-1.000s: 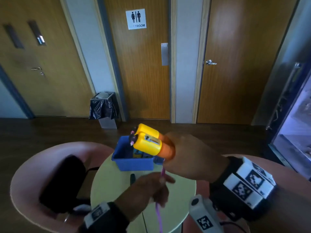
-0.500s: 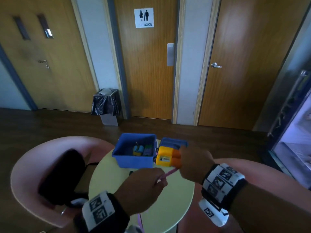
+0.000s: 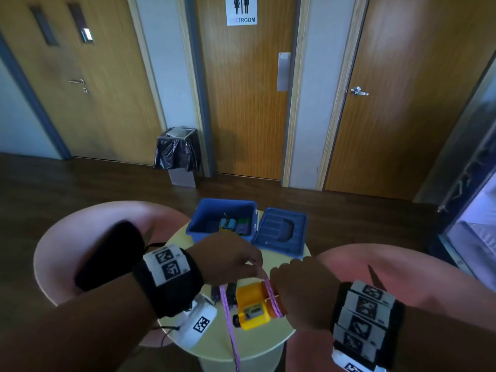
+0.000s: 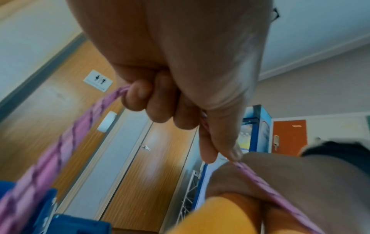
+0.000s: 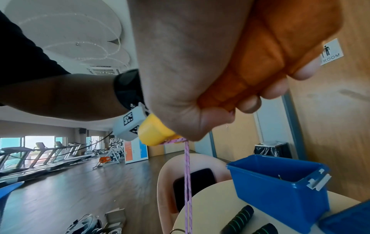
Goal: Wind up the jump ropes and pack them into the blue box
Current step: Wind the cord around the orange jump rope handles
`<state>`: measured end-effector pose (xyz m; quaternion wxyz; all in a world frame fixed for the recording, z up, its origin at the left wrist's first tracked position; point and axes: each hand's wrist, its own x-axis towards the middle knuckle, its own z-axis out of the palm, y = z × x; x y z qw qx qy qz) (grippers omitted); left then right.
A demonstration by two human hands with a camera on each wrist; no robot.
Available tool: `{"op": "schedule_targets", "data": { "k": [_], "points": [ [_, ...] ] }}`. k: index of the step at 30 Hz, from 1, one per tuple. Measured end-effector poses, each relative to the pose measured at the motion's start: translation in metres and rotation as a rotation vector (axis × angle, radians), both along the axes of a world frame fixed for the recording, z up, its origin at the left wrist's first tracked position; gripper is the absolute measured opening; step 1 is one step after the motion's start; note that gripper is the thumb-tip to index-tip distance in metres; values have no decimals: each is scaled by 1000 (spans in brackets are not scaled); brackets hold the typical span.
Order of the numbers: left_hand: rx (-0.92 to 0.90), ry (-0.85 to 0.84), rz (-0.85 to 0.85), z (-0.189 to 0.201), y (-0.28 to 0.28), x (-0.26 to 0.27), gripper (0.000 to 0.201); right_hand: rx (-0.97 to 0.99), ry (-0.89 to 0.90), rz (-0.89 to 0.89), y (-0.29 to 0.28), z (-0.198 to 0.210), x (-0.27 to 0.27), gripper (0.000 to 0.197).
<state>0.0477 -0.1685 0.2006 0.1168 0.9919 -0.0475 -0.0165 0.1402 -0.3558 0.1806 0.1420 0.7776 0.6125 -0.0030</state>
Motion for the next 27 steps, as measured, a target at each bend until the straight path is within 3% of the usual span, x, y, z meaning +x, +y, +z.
{"op": "schedule_targets", "data": {
  "k": [4, 8, 13, 16, 18, 21, 23, 24, 26, 27],
  "points": [
    [-270, 72, 82, -6, 13, 2, 39, 31, 61, 89, -11, 11, -4, 31],
    [-469, 119, 112, -12, 15, 8, 11, 89, 142, 122, -10, 30, -1, 28],
    [-673, 83, 181, -23, 13, 9, 17, 202, 218, 99, -10, 49, 5, 27],
    [-927, 31, 241, -29, 11, 7, 20, 239, 262, 88, -8, 52, 2, 26],
    [-1145, 26, 316, -39, 11, 5, 10, 274, 306, 54, -7, 54, 1, 24],
    [-1384, -46, 632, -65, 6, -1, 7, 373, 355, -37, -2, 56, 4, 24],
    [-1518, -171, 713, -77, -7, 4, 44, 434, 338, -92, 2, 55, 6, 28],
    [-1597, -203, 687, -74, -21, 5, 52, 456, 328, -114, 4, 54, 7, 30],
    [-1760, -269, 654, -65, -46, 13, 25, 486, 317, -157, 9, 52, 8, 32],
    [-1716, -263, 638, -62, -55, 15, 21, 498, 317, -179, 11, 51, 9, 31]
  ]
}}
